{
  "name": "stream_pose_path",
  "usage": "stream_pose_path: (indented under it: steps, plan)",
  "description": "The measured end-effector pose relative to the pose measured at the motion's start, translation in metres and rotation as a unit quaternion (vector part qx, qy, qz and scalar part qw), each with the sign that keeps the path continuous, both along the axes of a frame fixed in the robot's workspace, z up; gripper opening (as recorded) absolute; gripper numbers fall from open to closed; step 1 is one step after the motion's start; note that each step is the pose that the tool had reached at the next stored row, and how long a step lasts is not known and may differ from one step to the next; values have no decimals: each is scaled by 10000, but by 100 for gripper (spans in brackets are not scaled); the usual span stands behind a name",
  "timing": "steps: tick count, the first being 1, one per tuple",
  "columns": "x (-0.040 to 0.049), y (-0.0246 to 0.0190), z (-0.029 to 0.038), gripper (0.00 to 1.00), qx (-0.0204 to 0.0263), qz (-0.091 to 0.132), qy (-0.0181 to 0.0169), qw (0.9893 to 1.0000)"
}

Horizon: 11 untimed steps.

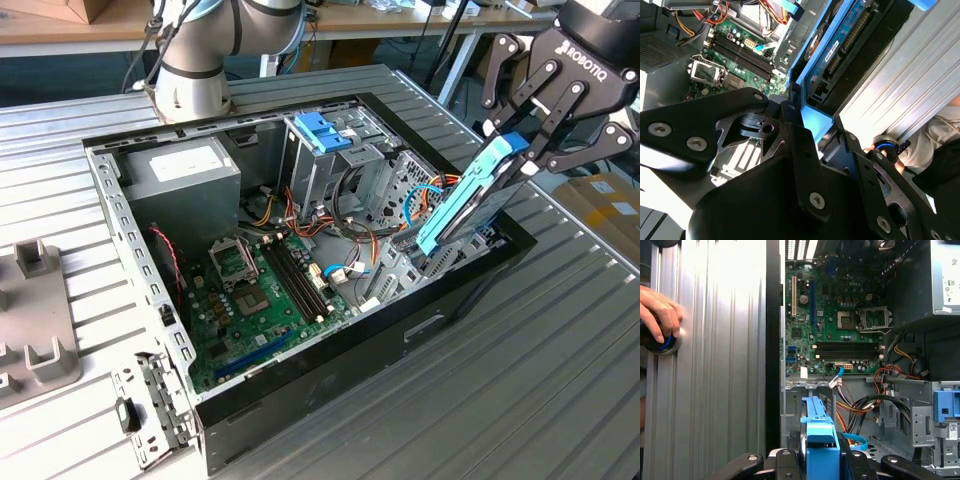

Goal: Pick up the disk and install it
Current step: 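Insert the disk into the insertion slot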

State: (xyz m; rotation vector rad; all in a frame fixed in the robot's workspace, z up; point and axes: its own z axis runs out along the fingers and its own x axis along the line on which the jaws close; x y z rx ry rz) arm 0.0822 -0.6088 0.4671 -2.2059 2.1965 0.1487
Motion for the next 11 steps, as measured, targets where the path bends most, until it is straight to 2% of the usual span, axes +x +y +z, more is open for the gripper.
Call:
stream_pose_path:
  steps: [8,11]
  plan:
    - [-34,4,-21,37,-1,0,0,10000]
    - [-49,20,-23,37,0,0,0,10000]
